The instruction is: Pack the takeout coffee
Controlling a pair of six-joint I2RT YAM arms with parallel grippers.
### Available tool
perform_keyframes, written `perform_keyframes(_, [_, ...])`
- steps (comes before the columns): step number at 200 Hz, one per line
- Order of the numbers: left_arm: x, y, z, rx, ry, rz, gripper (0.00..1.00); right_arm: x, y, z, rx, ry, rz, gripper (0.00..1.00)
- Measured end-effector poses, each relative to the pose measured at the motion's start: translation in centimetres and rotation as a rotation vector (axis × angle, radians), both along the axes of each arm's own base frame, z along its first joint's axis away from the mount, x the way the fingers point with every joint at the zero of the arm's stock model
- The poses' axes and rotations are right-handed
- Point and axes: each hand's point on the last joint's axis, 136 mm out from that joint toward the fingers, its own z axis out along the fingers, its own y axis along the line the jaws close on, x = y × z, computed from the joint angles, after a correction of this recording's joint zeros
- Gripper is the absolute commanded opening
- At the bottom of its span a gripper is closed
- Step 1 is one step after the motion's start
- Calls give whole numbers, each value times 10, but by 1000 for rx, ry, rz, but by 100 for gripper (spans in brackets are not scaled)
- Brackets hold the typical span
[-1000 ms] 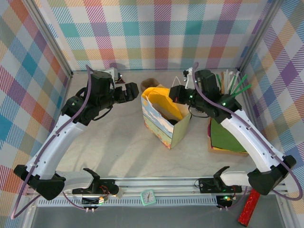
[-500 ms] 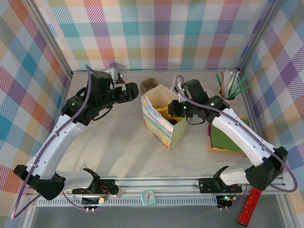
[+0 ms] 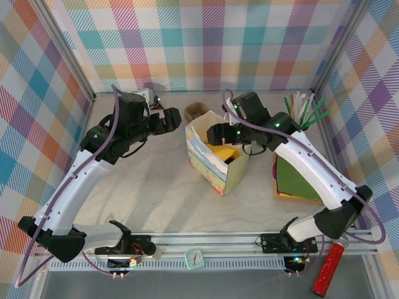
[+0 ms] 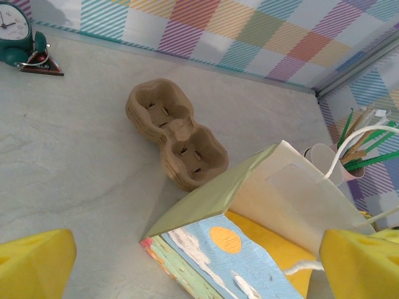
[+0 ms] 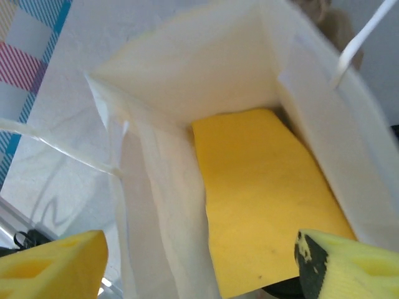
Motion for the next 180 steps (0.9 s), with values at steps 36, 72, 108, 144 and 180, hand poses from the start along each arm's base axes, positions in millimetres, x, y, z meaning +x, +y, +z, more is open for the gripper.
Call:
perform_keyframes(36, [3, 4, -1, 3, 1, 16, 100, 3, -19, 27, -32, -118, -39, 99])
perform_keyframes(72, [10, 15, -8, 31, 17, 64, 100, 13, -60, 41, -106, -249, -178, 99])
perform_keyframes(108, [17, 45, -29, 105, 58, 182, 100, 28, -146, 16, -238, -307, -440, 99])
perform_keyframes(144, [27, 99, -61, 225, 118, 362, 100, 29, -235, -36, -351, -295, -696, 99])
perform_keyframes(180, [21, 148, -125, 378, 216, 497, 100, 24, -286, -95, -398, -253, -846, 99])
